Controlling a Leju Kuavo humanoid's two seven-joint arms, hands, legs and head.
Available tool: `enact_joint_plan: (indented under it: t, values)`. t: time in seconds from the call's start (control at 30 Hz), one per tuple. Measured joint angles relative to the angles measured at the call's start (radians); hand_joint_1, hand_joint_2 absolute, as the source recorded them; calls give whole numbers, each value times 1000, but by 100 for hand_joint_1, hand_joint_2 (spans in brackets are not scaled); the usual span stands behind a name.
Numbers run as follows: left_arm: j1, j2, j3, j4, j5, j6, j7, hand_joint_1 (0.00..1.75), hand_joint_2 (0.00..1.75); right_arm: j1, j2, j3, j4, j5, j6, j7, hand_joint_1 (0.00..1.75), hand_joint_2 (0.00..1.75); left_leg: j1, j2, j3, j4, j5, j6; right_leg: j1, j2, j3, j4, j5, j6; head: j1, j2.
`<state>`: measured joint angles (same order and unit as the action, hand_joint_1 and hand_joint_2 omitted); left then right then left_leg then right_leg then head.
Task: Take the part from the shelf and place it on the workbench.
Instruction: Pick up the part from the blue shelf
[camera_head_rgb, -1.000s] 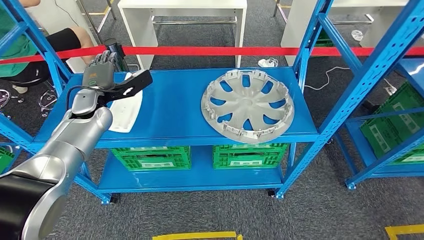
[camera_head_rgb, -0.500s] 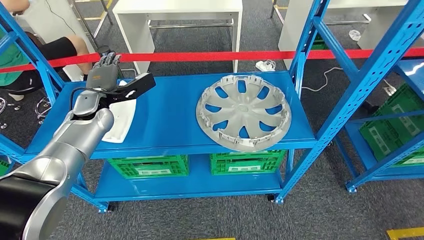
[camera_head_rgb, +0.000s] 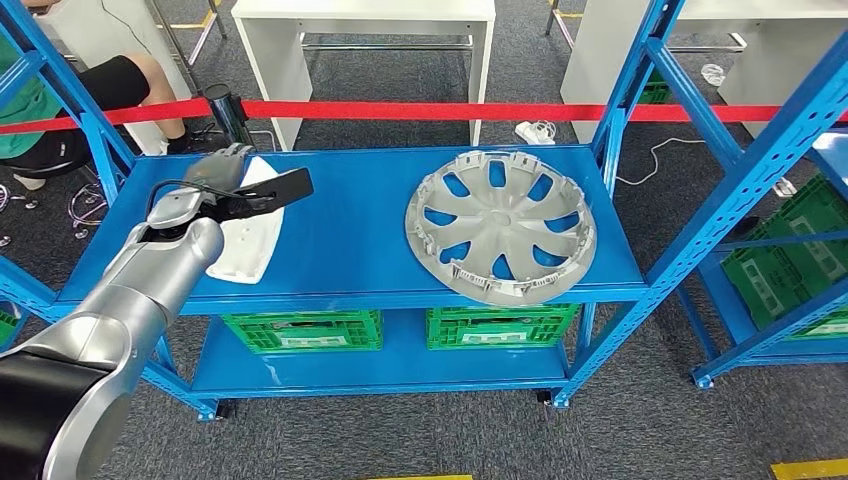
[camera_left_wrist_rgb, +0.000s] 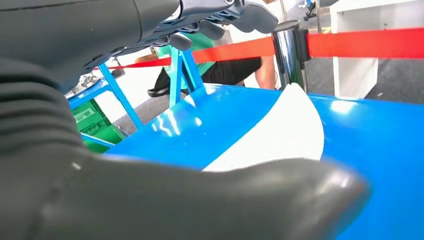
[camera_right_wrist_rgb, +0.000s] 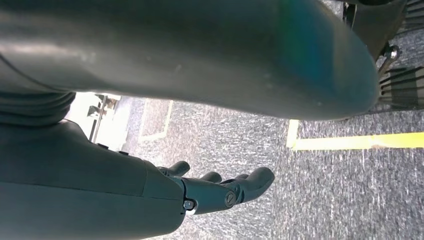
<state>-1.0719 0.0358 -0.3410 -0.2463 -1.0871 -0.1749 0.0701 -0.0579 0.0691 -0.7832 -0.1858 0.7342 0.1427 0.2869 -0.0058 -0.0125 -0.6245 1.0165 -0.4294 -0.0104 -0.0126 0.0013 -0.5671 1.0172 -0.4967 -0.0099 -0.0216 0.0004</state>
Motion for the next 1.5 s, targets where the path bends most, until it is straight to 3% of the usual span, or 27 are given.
enact_joint_plan:
  t: [0.67, 1.03, 1.1, 1.17, 1.23, 1.5]
  values:
    - [66, 1, 0, 5, 13, -100, -9, 0, 175, -1, 1, 0, 0, 29, -3, 0, 0, 0, 1, 1, 3, -1, 0, 0, 2, 0, 1, 1, 0, 1, 0, 0]
    - [130, -10, 12, 8, 42, -125, 33, 0, 175, -1, 2, 0, 0, 31, -9, 0, 0, 0, 1, 1, 3, -1, 0, 0, 2, 0, 1, 1, 0, 1, 0, 0]
    - [140, -10, 17, 10, 46, -125, 41, 31, 175, -1, 2, -2, 0, 31, -9, 0, 0, 0, 1, 1, 3, -1, 0, 0, 2, 0, 1, 1, -1, 1, 0, 0]
    - [151, -11, 24, 11, 51, -125, 48, 119, 175, -1, 2, -3, 0, 33, -10, 0, 0, 0, 1, 1, 3, -1, 0, 0, 2, 0, 1, 1, -1, 1, 0, 0]
    - [159, -12, 32, 13, 57, -124, 53, 175, 175, -1, 2, -5, 0, 35, -10, 0, 0, 0, 1, 1, 3, -1, 0, 0, 2, 0, 1, 1, -1, 1, 0, 0]
    - [172, -12, 60, 13, 75, -86, 55, 175, 175, -1, 2, -6, 0, 46, -10, 0, 0, 0, 1, 1, 3, -1, 0, 0, 2, 0, 2, 1, -1, 1, 0, 0]
